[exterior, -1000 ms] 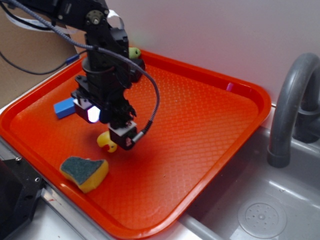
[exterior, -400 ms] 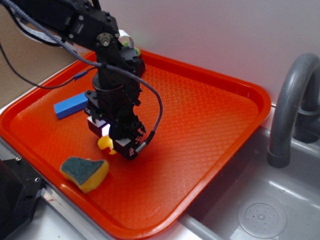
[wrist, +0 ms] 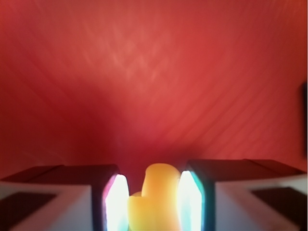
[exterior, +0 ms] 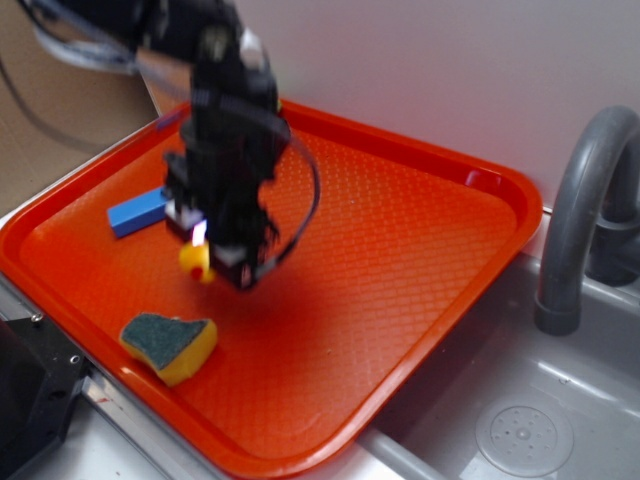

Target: Grab the yellow duck.

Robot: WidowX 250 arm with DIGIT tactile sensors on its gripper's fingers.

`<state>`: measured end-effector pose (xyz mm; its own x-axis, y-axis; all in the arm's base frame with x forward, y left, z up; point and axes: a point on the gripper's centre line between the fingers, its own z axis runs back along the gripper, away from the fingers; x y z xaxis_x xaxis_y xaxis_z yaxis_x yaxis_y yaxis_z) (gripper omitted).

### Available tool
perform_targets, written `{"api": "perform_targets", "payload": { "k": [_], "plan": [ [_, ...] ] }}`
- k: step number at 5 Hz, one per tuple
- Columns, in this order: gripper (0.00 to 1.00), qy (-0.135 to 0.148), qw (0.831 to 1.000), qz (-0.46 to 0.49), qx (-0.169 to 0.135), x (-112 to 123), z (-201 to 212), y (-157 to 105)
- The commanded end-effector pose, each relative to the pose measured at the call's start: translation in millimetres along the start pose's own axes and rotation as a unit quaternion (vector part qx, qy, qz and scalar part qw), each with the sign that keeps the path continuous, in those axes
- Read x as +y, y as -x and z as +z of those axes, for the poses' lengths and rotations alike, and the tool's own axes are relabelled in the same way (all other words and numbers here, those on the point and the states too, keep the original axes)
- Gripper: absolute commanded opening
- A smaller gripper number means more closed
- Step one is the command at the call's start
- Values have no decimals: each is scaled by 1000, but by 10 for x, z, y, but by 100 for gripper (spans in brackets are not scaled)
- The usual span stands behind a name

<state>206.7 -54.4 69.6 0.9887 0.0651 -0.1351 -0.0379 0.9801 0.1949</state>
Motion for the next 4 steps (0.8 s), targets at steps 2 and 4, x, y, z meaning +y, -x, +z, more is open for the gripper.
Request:
{"api": "perform_targets", "payload": {
  "k": [2,4],
  "plan": [
    [0,100,982,131,-92,788,1193,12],
    [0,122,967,150,-164,832,1575,378]
  ]
}}
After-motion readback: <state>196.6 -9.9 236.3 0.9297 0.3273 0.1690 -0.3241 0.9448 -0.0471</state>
